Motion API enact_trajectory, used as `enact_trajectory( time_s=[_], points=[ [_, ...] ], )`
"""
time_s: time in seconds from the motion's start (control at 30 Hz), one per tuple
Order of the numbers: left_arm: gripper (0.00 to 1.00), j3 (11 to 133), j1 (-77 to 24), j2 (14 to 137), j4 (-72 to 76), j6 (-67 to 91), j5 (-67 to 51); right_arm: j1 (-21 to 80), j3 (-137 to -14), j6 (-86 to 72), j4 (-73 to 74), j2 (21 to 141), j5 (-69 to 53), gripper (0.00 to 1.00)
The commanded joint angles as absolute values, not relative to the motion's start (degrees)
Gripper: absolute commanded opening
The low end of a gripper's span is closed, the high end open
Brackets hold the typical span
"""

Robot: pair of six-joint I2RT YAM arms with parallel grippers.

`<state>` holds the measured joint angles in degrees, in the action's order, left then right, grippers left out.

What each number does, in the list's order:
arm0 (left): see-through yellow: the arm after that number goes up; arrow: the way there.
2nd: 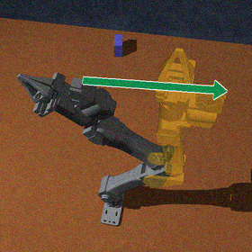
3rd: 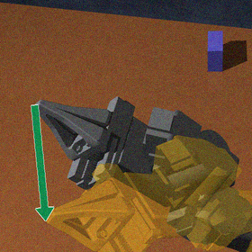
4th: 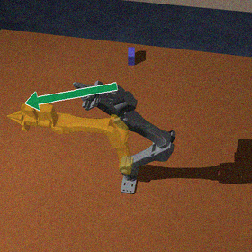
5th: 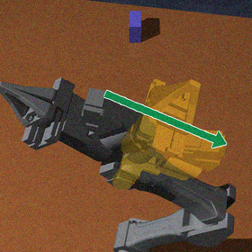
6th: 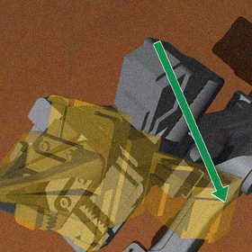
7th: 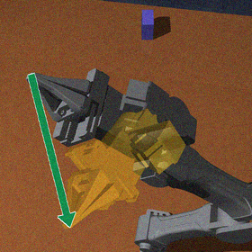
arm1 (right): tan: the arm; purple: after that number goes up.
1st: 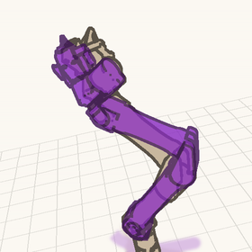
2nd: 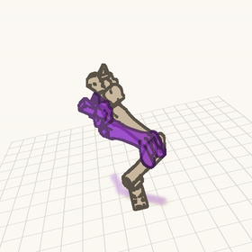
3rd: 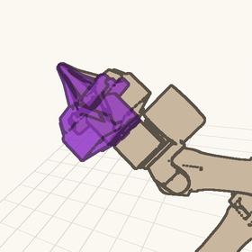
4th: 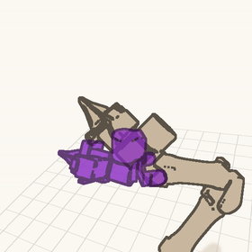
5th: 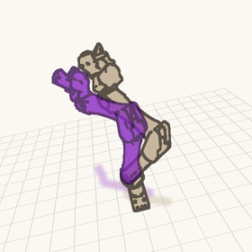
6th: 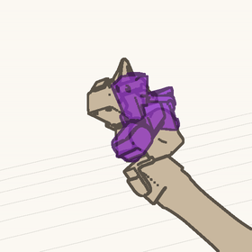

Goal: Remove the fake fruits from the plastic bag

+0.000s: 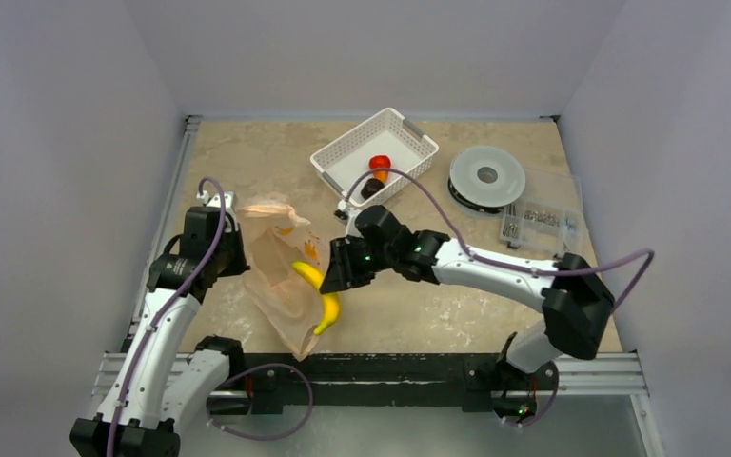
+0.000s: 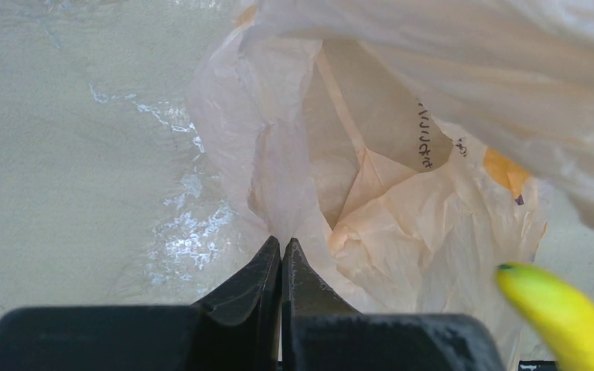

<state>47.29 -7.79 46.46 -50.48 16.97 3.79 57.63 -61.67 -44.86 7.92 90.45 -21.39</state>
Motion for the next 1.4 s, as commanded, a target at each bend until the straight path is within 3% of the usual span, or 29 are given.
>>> enact_trajectory(
  time_s=[0.0,0.17,0.3,0.5,0.83,0.9,1.13,1.27,1.37],
  points=[
    [0.00,48.5,-8.1,46.1,-49.7,17.7,5.0,54.8,-62.1,-34.8,23.6,80.7,-9.8,0.00],
    [0.00,48.5,-8.0,46.0,-49.7,18.0,4.9,48.2,-64.3,-35.7,31.4,74.3,8.6,0.00],
    [0.00,48.4,-8.2,46.2,-49.8,18.1,5.1,37.6,-67.0,-35.8,26.4,75.9,14.3,0.00],
    [0.00,48.6,-8.1,47.1,-50.0,18.1,5.7,27.0,-83.1,-33.3,20.3,93.9,12.9,0.00],
    [0.00,48.6,-8.2,47.4,-50.3,18.6,6.8,23.7,-117.7,-24.4,26.8,122.7,17.1,0.00],
    [0.07,48.6,-8.2,47.1,-50.1,18.4,5.9,23.5,-121.5,-22.5,27.9,125.4,17.9,0.00],
    [0.48,48.1,-9.1,44.3,-48.8,17.9,2.5,23.4,-119.9,-15.6,26.7,127.0,19.5,0.00],
    [0.79,48.3,-9.1,41.9,-48.8,17.9,2.1,23.5,-119.7,-12.8,25.1,128.9,17.7,0.05],
    [0.87,49.3,-9.1,38.6,-50.0,19.1,1.6,23.5,-121.0,-11.6,25.7,131.2,17.4,0.13]
  ],
)
